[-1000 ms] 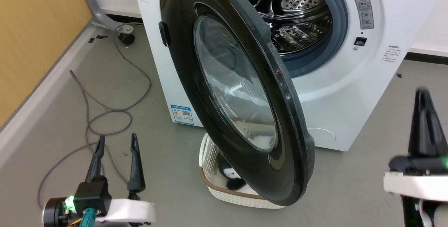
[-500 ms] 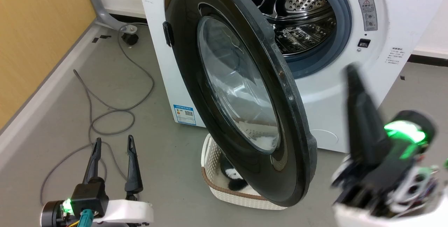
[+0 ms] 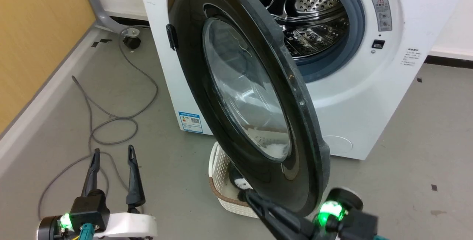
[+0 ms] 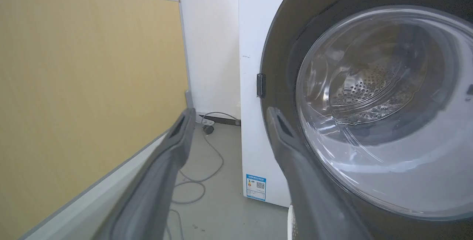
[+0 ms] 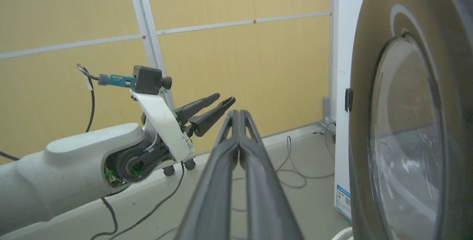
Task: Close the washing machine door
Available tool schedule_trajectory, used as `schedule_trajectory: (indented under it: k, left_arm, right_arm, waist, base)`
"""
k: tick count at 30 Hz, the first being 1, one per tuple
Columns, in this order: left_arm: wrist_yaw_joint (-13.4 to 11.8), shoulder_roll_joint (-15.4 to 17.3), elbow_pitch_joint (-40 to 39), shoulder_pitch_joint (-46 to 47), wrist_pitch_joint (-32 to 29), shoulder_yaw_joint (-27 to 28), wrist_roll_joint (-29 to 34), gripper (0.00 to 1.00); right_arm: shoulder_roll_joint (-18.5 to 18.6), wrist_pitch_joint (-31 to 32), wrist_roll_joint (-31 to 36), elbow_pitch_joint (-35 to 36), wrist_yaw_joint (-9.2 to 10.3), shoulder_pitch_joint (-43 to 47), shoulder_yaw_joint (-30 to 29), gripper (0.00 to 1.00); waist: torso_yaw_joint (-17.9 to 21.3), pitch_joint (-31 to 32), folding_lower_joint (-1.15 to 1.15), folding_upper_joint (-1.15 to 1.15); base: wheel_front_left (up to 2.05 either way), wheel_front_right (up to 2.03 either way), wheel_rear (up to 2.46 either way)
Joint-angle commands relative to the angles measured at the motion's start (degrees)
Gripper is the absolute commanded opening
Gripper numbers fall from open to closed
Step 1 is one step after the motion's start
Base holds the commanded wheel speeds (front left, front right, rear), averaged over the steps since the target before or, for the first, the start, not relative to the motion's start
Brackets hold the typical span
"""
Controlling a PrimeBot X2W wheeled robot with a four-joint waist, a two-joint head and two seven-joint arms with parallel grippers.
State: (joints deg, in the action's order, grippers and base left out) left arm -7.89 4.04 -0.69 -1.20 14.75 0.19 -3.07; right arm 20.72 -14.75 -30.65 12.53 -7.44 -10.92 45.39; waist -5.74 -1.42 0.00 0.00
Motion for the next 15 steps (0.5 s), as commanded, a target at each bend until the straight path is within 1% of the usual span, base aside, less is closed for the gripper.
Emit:
schedule_trajectory:
  k: [1, 3, 6, 10, 15]
  left_arm:
    - [0.06, -0.22, -0.22, -0.56, 0.25, 0.21, 0.56, 1.0]
    - [0.0, -0.27, -0.35, -0.61, 0.25, 0.39, 0.69, 1.0]
    - [-0.01, -0.36, -0.47, -0.63, 0.25, 0.45, 0.83, 1.0]
    - [-0.07, -0.46, -0.64, -0.37, 0.25, 0.38, 1.12, 1.0]
    - [-0.21, -0.57, -0.75, 0.26, 0.25, 0.01, 1.54, 1.0]
  right_arm:
    - [0.69, -0.25, 0.69, -1.37, -0.05, 0.7, 0.48, 0.0]
    - [1.08, -0.25, 1.64, -3.57, -0.05, 1.17, 0.65, 0.0]
    - [1.71, -0.25, 3.48, -6.56, -0.05, 1.89, -0.73, 0.0]
    - [1.97, -0.25, 5.43, -9.64, -0.05, 2.75, -4.41, 0.0]
    - [1.12, -0.25, 7.62, -12.17, -0.05, 3.51, -11.04, 0.0]
  waist:
    - [0.22, -0.2, 0.0, 0.0]
    - [0.56, -0.45, 0.0, 0.0]
    - [1.09, -0.89, 0.0, 0.0]
    - [1.85, -1.61, 0.0, 0.0]
    - [2.37, -2.47, 0.0, 0.0]
  base:
    - [0.0, 0.0, 0.0]
    - [0.0, 0.0, 0.0]
    - [0.0, 0.0, 0.0]
    - [0.0, 0.0, 0.0]
    - [0.0, 0.0, 0.0]
